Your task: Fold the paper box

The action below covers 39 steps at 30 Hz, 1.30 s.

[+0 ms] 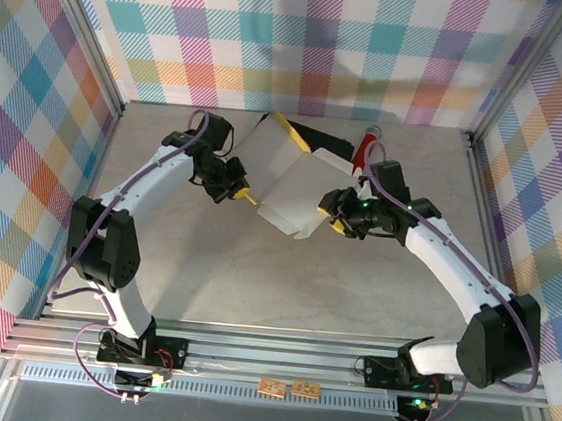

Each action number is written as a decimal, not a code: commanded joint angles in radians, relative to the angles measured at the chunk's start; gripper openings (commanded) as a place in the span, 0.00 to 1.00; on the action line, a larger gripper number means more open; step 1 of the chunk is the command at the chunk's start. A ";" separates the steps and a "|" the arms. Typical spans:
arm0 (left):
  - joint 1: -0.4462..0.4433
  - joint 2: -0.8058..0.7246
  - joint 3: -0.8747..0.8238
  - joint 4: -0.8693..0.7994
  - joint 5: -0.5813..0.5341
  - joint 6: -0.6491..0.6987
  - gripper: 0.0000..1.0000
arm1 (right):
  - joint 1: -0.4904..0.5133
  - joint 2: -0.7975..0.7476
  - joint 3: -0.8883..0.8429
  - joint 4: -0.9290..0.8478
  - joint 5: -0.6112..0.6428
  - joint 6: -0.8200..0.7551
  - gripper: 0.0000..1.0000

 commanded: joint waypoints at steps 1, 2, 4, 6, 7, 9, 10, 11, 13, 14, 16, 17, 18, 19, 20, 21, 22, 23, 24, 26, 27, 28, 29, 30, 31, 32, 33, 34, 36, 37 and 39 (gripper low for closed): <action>0.013 -0.044 -0.014 0.011 0.015 -0.021 0.00 | 0.018 0.059 0.082 -0.029 0.022 -0.051 0.45; 0.013 -0.046 -0.015 0.012 0.015 -0.022 0.00 | 0.022 0.075 0.104 -0.057 0.035 -0.065 0.43; 0.013 -0.049 -0.021 0.014 0.014 -0.024 0.00 | 0.036 0.095 0.133 -0.099 0.078 -0.089 0.36; 0.013 -0.052 -0.021 0.012 0.012 -0.024 0.00 | 0.043 0.101 0.148 -0.117 0.108 -0.100 0.29; 0.013 -0.053 -0.022 0.012 0.012 -0.024 0.00 | 0.048 0.107 0.160 -0.131 0.126 -0.108 0.26; 0.013 -0.054 -0.024 0.014 0.014 -0.025 0.00 | 0.059 0.125 0.196 -0.168 0.154 -0.133 0.20; 0.013 -0.053 -0.024 0.014 0.014 -0.027 0.00 | 0.067 0.137 0.219 -0.197 0.176 -0.148 0.15; 0.013 -0.055 -0.026 0.014 0.014 -0.028 0.00 | 0.074 0.145 0.238 -0.220 0.192 -0.162 0.11; 0.013 -0.058 -0.026 0.015 0.018 -0.033 0.00 | 0.091 0.167 0.284 -0.281 0.239 -0.197 0.01; 0.013 -0.060 -0.024 0.014 0.020 -0.037 0.00 | 0.098 0.177 0.304 -0.308 0.261 -0.217 0.00; 0.013 -0.070 -0.027 0.009 0.023 -0.052 0.15 | 0.104 0.195 0.345 -0.366 0.307 -0.271 0.00; 0.013 -0.081 -0.032 0.005 0.020 -0.063 0.24 | 0.104 0.198 0.359 -0.385 0.322 -0.295 0.00; 0.013 -0.097 -0.038 0.003 0.014 -0.079 0.31 | 0.104 0.200 0.371 -0.399 0.337 -0.328 0.00; 0.013 -0.116 -0.049 0.002 0.009 -0.101 0.39 | 0.104 0.205 0.388 -0.413 0.343 -0.363 0.00; 0.012 -0.139 -0.059 0.004 0.004 -0.128 0.47 | 0.104 0.210 0.412 -0.434 0.350 -0.400 0.00; 0.013 -0.159 -0.071 0.008 0.003 -0.155 0.50 | 0.104 0.217 0.432 -0.449 0.351 -0.433 0.00; 0.013 -0.183 -0.085 0.017 0.007 -0.187 0.54 | 0.104 0.224 0.454 -0.463 0.350 -0.470 0.00; 0.013 -0.203 -0.098 0.024 0.010 -0.212 0.55 | 0.104 0.230 0.471 -0.473 0.348 -0.502 0.00; 0.010 -0.227 -0.108 0.030 0.009 -0.246 0.60 | 0.104 0.238 0.493 -0.488 0.346 -0.536 0.00; 0.007 -0.269 -0.122 0.038 0.009 -0.298 0.70 | 0.104 0.268 0.543 -0.525 0.331 -0.608 0.00; 0.005 -0.290 -0.119 0.032 0.004 -0.321 0.70 | 0.104 0.288 0.573 -0.550 0.323 -0.646 0.00; 0.005 -0.311 -0.109 0.023 -0.009 -0.335 0.70 | 0.104 0.305 0.600 -0.569 0.305 -0.680 0.00; 0.005 -0.325 -0.094 0.008 -0.027 -0.338 0.70 | 0.105 0.317 0.623 -0.584 0.292 -0.720 0.00; 0.005 -0.340 -0.070 -0.020 -0.055 -0.327 0.70 | 0.106 0.330 0.652 -0.605 0.279 -0.763 0.00; 0.007 -0.348 -0.038 -0.047 -0.079 -0.303 0.70 | 0.106 0.346 0.682 -0.628 0.267 -0.805 0.00; 0.009 -0.349 -0.010 -0.076 -0.098 -0.276 0.69 | 0.107 0.357 0.706 -0.644 0.251 -0.842 0.00; 0.011 -0.344 0.027 -0.118 -0.121 -0.239 0.69 | 0.109 0.369 0.733 -0.664 0.233 -0.885 0.00; 0.013 -0.336 0.059 -0.154 -0.143 -0.202 0.69 | 0.115 0.381 0.759 -0.687 0.226 -0.923 0.00; 0.017 -0.322 0.095 -0.215 -0.183 -0.131 0.69 | 0.134 0.412 0.811 -0.736 0.229 -1.003 0.00; 0.019 -0.320 0.104 -0.237 -0.205 -0.100 0.69 | 0.150 0.434 0.838 -0.769 0.257 -1.039 0.00; 0.020 -0.323 0.103 -0.253 -0.247 -0.057 0.68 | 0.175 0.459 0.860 -0.806 0.326 -1.100 0.00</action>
